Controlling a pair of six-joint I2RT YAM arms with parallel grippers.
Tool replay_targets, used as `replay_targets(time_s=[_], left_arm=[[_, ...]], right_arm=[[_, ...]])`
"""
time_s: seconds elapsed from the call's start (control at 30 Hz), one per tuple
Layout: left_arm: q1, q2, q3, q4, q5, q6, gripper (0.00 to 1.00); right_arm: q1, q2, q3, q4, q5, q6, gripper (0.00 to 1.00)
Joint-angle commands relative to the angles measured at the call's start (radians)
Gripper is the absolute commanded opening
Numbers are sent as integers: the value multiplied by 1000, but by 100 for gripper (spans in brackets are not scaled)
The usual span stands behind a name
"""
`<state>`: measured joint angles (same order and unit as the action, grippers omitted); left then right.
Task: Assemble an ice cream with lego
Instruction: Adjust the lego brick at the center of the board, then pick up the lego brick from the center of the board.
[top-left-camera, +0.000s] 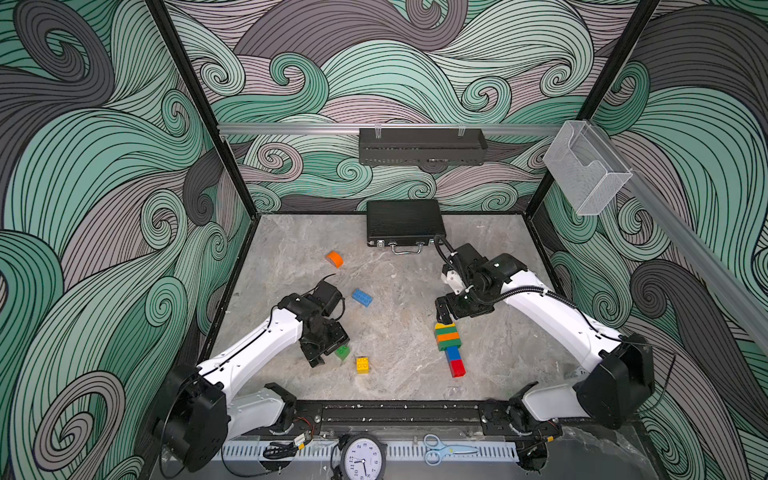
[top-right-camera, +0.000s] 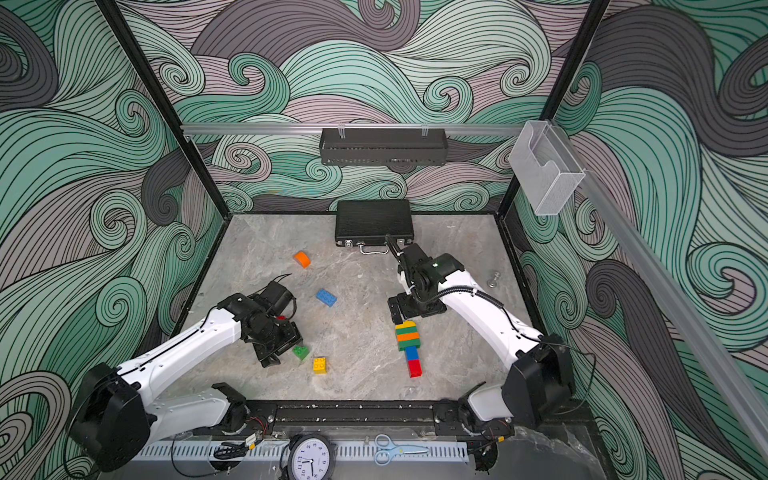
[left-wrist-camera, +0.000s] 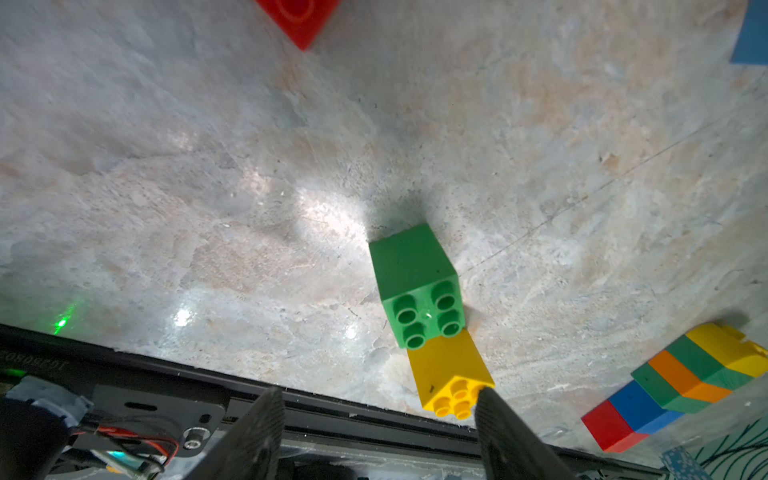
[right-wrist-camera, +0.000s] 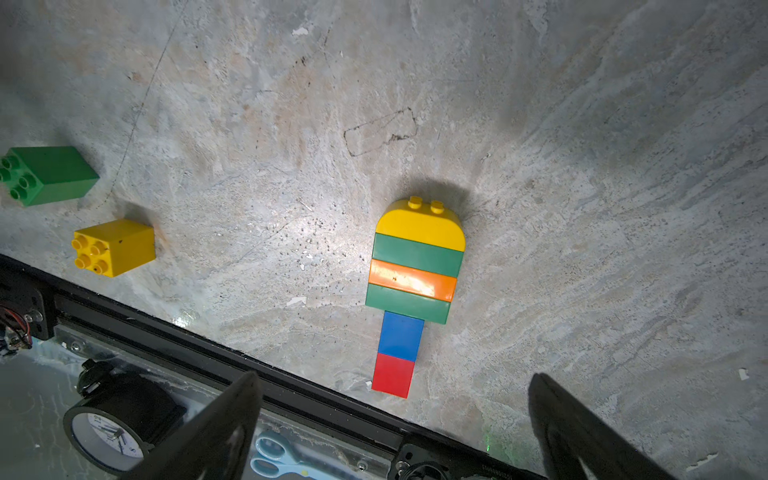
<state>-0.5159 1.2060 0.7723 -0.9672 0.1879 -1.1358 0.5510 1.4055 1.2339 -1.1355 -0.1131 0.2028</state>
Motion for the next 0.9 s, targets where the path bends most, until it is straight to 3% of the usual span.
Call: replay_targets(time_s=[0.0, 0.33, 0.5, 0.7, 0.87], left_arm=[[-23, 36, 45, 34, -81, -28, 74], [-70, 137, 57, 134, -113, -47, 74], [-84, 199, 63, 132, -117, -67, 67], [-85, 259, 85, 144, -102, -56, 52], [-90, 313, 138, 142, -97, -13, 25]], right_arm=[[-3, -51, 14, -54, -4, 13, 99], [-5, -102, 3, -78, 12, 6, 99], [-5, -94, 9, -80, 6, 0, 99], [-14, -90, -7, -78, -5, 0, 99], [-18, -102, -67, -31, -51, 24, 99]])
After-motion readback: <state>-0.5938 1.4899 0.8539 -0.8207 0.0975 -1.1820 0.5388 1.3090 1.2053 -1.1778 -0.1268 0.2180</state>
